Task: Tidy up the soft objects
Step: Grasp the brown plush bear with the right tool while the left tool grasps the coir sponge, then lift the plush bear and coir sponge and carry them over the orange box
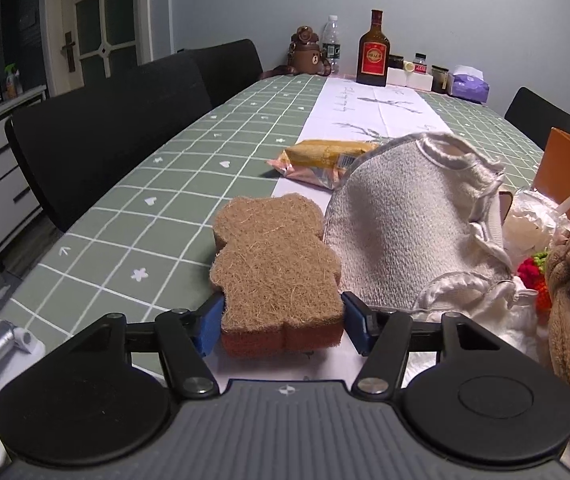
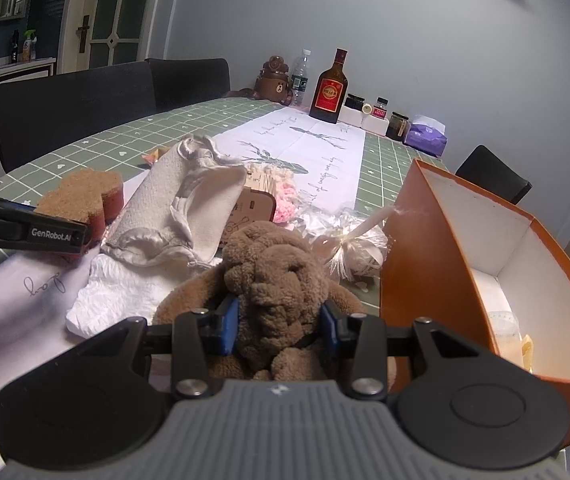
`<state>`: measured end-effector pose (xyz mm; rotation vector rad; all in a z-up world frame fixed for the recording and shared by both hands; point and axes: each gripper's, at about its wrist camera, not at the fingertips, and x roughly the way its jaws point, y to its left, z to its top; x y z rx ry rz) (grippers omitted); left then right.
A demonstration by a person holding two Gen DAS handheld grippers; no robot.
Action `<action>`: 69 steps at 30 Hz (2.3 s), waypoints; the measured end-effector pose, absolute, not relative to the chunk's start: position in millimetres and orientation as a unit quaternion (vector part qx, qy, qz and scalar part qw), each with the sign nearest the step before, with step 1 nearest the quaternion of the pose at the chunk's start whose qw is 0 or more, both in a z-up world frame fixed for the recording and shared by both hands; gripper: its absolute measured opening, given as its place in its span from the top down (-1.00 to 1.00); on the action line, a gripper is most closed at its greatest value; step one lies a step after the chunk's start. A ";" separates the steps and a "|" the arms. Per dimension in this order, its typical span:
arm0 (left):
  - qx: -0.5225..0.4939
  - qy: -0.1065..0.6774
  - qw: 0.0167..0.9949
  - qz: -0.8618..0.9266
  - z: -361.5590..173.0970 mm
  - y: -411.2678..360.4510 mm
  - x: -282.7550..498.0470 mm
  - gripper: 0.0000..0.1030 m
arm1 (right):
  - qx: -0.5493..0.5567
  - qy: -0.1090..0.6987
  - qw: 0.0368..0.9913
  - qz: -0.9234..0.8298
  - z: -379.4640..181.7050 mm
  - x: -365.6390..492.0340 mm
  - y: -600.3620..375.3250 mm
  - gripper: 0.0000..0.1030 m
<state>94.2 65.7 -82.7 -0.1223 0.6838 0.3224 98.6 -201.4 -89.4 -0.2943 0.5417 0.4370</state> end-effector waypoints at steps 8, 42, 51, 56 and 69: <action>-0.045 0.301 0.941 0.146 -51.8 62.0 71.1 -0.37 | -0.120 0.243 0.935 0.228 -69.8 88.3 -211.0 0.21; 0.048 0.243 0.958 -0.144 67.2 -84.6 131.0 -0.37 | -0.076 0.219 0.958 0.171 60.2 161.7 -358.4 0.22; 0.095 0.331 0.913 -0.218 47.8 -158.8 194.7 -0.37 | -0.024 0.329 0.930 0.162 36.2 248.0 -408.8 0.22; 0.137 0.375 0.892 -0.212 24.0 -186.2 225.1 -0.37 | -0.037 0.380 0.912 0.152 3.6 296.1 -412.4 0.21; 0.222 0.419 0.869 -0.141 -16.6 -225.7 279.4 -0.37 | -0.061 0.459 0.875 0.138 -56.7 376.2 -381.7 0.20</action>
